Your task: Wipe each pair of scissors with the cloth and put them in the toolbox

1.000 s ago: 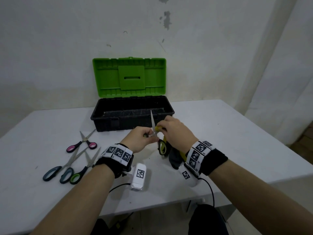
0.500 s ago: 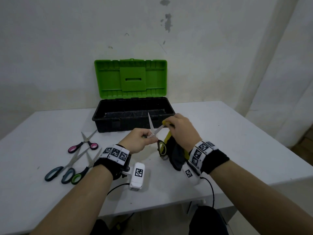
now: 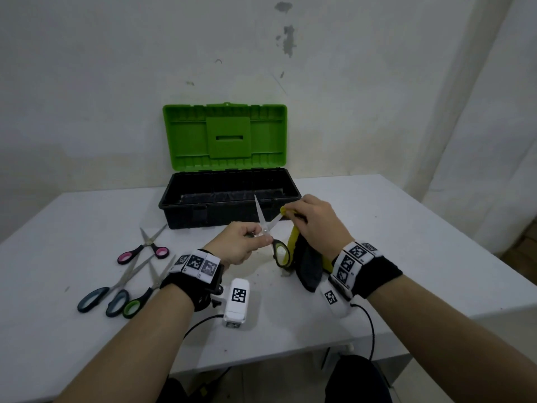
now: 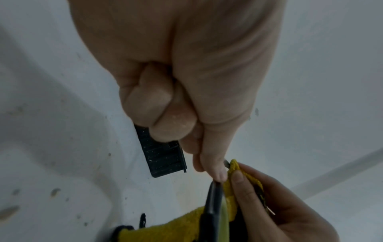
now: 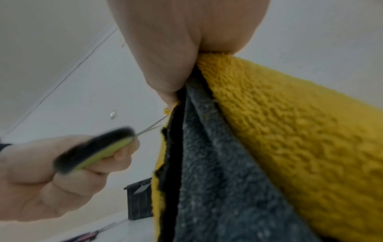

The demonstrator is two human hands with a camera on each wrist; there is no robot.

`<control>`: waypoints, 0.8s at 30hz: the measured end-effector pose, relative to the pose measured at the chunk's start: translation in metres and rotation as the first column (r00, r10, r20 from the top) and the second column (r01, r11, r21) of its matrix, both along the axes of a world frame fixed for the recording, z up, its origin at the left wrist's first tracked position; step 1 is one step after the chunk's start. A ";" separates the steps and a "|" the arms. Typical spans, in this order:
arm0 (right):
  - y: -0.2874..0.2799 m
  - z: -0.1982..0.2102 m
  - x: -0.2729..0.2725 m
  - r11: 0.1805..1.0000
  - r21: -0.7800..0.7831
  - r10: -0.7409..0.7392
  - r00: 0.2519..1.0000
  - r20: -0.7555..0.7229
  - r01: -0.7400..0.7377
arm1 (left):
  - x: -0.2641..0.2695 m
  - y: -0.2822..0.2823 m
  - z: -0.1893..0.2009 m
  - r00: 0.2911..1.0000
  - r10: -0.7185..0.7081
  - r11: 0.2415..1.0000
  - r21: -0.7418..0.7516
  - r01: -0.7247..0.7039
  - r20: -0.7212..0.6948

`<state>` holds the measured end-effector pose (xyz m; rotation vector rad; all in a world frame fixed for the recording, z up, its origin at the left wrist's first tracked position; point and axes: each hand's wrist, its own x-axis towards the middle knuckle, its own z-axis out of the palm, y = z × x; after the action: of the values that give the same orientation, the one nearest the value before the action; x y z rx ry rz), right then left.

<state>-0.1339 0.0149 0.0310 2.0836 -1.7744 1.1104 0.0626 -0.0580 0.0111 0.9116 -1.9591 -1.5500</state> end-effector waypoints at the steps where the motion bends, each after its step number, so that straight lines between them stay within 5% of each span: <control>1: -0.002 0.004 -0.003 0.999 0.028 -0.046 0.999 0.019 0.046 | 0.001 -0.001 0.000 1.000 -0.001 1.000 -0.016 0.002 0.011; 5: -0.011 0.016 -0.014 0.975 0.125 -0.187 0.982 0.037 0.181 | 0.001 -0.004 0.003 0.996 0.009 0.998 -0.056 -0.004 0.094; 10: -0.003 0.022 -0.008 0.984 0.099 -0.156 0.981 0.117 0.145 | -0.003 -0.005 0.015 0.984 0.089 0.996 -0.039 -0.084 0.153; 14: 0.003 0.020 0.005 0.983 0.184 -0.013 0.998 0.066 0.000 | -0.002 -0.004 0.020 0.991 0.086 0.996 -0.013 -0.085 0.099; 24: 0.001 0.016 0.019 0.979 0.201 -0.044 0.997 0.063 0.030 | -0.001 -0.004 0.020 0.966 0.221 0.974 -0.013 -0.224 -0.133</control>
<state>-0.1147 0.0159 0.0472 2.1357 -2.0252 1.0430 0.0615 -0.0619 0.0314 0.9574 -1.7192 -1.4133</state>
